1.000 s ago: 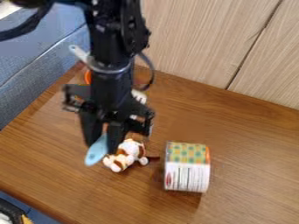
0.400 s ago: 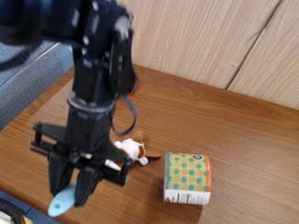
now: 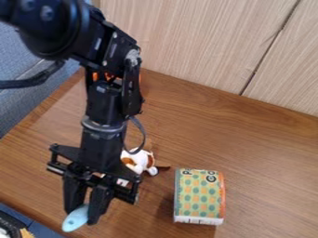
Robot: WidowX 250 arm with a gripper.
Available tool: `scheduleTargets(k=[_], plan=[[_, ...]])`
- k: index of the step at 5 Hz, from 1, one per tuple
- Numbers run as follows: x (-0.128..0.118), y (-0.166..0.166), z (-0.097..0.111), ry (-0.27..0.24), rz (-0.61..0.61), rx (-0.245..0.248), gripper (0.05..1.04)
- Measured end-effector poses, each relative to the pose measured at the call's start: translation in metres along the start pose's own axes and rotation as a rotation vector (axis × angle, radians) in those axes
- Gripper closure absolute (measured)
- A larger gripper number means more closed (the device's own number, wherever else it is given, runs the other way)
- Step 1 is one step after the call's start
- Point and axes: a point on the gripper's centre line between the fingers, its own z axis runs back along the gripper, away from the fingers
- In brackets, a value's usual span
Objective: Move the blue spatula and place in between the tin and the doll.
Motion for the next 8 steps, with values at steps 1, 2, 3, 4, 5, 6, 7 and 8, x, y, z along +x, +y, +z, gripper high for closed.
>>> scheduleTargets(k=[1,2,3,4,5,6,7,8], plan=[[0.014,-0.006,0.004,0.038,0.006,-0.001,0.759],[0.021,-0.011,0.008,0.093,0.039,-0.003,0.759],[0.039,-0.013,0.015,0.086,0.061,0.009,0.759],[0.061,-0.012,0.021,0.078,0.076,0.040,0.759],[0.080,-0.006,0.030,0.050,0.107,0.066,0.759],[0.101,0.006,0.038,0.030,0.159,0.099,0.759],[0.126,0.011,0.046,-0.002,0.193,0.079,0.759],[0.140,0.013,0.050,-0.017,0.201,0.071,0.759]])
